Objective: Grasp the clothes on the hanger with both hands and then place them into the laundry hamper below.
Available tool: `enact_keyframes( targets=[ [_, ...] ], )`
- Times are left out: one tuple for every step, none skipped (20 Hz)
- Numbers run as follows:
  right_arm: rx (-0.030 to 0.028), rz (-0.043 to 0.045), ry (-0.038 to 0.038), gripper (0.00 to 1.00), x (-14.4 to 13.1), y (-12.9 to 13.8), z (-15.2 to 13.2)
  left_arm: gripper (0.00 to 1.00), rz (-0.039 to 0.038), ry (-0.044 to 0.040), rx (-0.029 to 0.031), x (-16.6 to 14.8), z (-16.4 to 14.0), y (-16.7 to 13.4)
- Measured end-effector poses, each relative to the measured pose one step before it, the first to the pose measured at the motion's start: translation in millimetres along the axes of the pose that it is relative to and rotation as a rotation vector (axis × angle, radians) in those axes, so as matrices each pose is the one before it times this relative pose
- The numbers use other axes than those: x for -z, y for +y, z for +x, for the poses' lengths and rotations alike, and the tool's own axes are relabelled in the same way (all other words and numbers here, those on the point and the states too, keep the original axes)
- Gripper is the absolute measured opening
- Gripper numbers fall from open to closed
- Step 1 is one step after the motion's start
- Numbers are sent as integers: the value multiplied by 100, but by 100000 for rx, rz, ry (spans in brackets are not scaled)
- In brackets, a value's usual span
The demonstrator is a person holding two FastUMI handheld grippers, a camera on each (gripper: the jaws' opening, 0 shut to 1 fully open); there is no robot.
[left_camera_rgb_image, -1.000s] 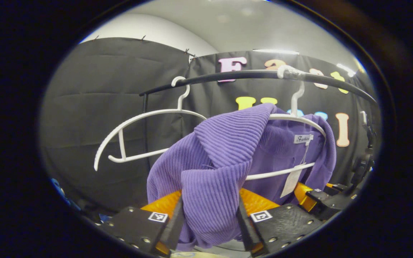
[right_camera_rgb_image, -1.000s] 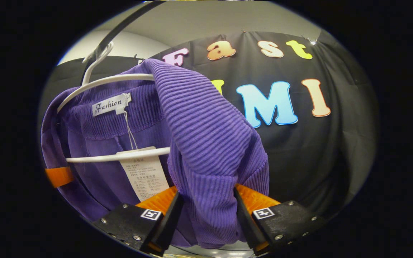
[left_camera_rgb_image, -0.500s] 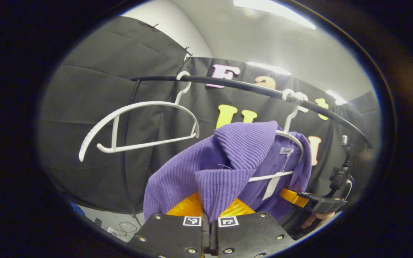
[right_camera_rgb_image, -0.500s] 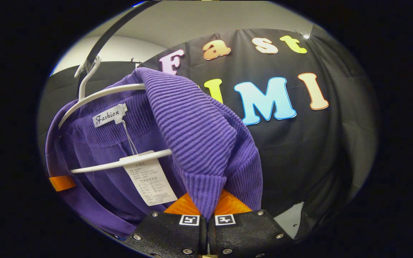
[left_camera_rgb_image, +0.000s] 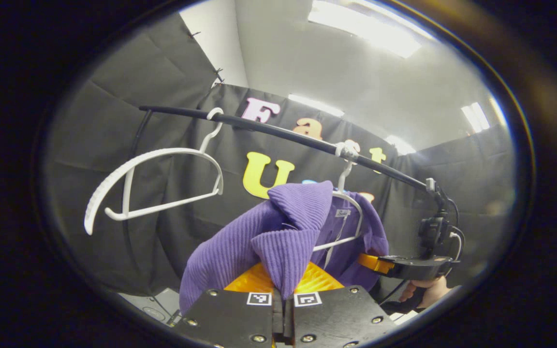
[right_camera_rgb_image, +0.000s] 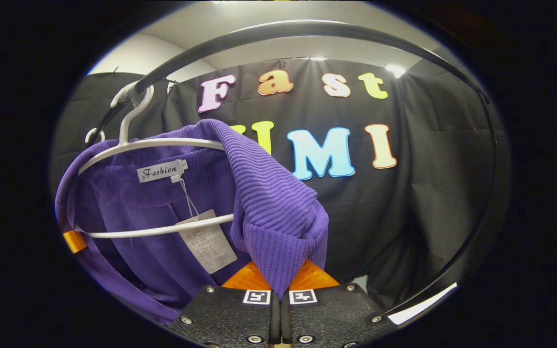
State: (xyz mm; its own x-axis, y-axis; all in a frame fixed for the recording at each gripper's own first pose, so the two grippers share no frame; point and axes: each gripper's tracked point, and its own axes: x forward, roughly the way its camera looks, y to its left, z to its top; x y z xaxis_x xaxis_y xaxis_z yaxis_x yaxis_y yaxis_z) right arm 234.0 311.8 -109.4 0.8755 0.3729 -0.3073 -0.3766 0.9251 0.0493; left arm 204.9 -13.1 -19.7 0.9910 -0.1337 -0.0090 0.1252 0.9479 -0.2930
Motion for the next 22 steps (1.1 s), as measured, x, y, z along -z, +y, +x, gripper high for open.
enact_keyframes(
  targets=[
    [2075, -705, -764, 0, -339, -246, -436, 2, -2417, -489, 1094, -358, -1, 275],
    [1567, -236, -1237, 0, -559, -320, -342, 2, -2088, -326, 690, -540, -241, 275],
    [1173, 171, -1334, 0, -452, -560, -338, 2, -1229, -386, 817, -664, -206, 84],
    [1032, 223, -1020, 0, -323, -208, -106, 2, -200, -620, 533, -672, -139, 165],
    [731, 290, -862, 0, -126, -40, -173, 2, 692, -356, 112, -621, -109, 156],
    [147, 453, -594, 0, -172, -129, 59, 8, 1103, -164, -447, -355, -77, 17],
    [-292, 605, -395, 0, 62, -167, 258, 8, 1280, -434, -572, -578, -54, 13],
    [-278, 664, -401, 0, -21, -253, 186, 2, 1039, -584, -489, -652, -110, -40],
    [-381, 769, -249, 0, -126, -346, -75, 2, 825, -182, -325, -541, -129, -104],
    [-303, 792, -357, 0, -190, -334, 35, 2, 1074, -220, -575, -458, -364, 78],
    [-517, 593, -347, 0, -157, -384, -8, 8, 1126, -44, -871, -539, -248, 129],
    [-635, 55, -714, 0, -283, -260, 105, 2, 512, -57, -598, -513, -245, -14],
    [-616, -542, -727, 0, -292, -329, 18, 1, -102, -386, -437, -731, -297, -74],
    [-519, -723, -889, 0, -331, -191, 191, 2, -121, -908, -435, -697, -64, -108],
    [-732, -275, -659, 0, -302, -160, 153, 2, 666, -1065, -1020, -812, 147, 45],
    [-887, 248, -462, 0, -36, 93, 279, 2, 1417, -506, -1123, -618, 481, 64],
    [-1045, 624, -450, 0, -172, -92, 332, 1, 1669, -196, -1413, -518, -8, 203],
    [-997, 409, -311, 0, -194, -73, 287, 1, 814, 196, -1246, -190, 109, -113],
    [-879, 204, -257, 0, -116, -23, 137, 2, 454, 242, -1012, -284, 131, 13],
    [-774, 355, -381, 0, -177, 46, 151, 1, 550, 30, -1095, -482, -4, 300],
    [-894, 527, -256, 0, -171, 169, 28, 1, 871, -211, -998, -560, 3, 310],
    [-919, 461, -282, 0, -90, 169, 128, 1, 1062, 147, -579, -511, 96, 574]
  ],
)
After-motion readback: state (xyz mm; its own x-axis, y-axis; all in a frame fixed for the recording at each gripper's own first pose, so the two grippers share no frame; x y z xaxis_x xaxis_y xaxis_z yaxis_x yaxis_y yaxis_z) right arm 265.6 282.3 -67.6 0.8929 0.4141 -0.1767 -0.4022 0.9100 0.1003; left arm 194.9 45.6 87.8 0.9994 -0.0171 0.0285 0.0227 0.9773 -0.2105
